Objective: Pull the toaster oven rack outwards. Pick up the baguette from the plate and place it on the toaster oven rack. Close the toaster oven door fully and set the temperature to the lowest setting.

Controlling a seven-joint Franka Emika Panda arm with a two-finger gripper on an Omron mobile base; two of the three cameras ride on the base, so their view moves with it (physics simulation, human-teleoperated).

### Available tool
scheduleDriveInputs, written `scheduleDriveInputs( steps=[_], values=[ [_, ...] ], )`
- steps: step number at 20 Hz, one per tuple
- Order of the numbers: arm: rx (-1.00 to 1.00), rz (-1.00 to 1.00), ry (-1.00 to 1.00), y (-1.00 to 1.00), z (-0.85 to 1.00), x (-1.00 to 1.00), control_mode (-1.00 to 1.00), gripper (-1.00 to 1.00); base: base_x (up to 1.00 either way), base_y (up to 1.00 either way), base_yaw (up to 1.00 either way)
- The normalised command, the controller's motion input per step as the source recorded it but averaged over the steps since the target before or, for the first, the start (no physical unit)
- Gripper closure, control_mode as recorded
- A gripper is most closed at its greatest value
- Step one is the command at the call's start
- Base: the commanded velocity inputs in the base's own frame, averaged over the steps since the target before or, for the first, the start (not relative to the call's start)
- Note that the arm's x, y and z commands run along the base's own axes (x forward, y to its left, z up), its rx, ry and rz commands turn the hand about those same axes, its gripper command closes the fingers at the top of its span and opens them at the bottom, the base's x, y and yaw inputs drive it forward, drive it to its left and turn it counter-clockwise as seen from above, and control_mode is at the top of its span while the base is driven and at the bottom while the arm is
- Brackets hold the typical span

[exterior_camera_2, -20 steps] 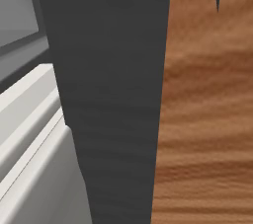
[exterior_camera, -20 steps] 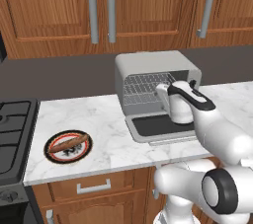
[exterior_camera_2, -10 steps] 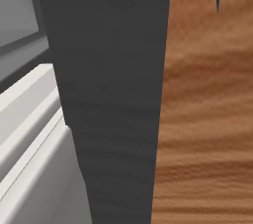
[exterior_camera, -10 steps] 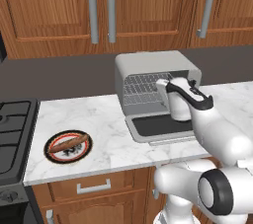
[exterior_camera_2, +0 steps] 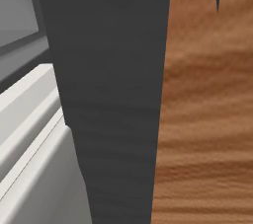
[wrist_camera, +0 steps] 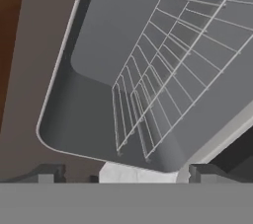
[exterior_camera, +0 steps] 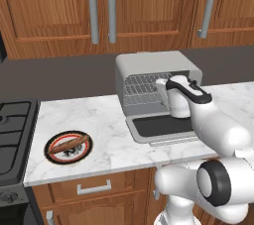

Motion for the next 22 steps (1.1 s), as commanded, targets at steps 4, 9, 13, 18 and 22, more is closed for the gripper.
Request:
scheduleDriveInputs(
  steps=[4,9,13,18,22],
  values=[
    [0.00,0.00,0.00,0.00,-0.29,0.06,-1.00,-1.00,0.00,0.00,0.00],
    [0.00,0.00,0.00,0.00,-0.11,0.08,-1.00,-1.00,0.00,0.00,0.00],
    [0.00,0.00,0.00,0.00,0.00,0.14,-1.00,-1.00,0.00,0.00,0.00],
    [0.00,0.00,0.00,0.00,0.00,0.10,-1.00,-1.00,0.00,0.00,0.00],
    [0.00,0.00,0.00,0.00,0.00,0.09,-1.00,-1.00,0.00,0.00,0.00]
  ],
)
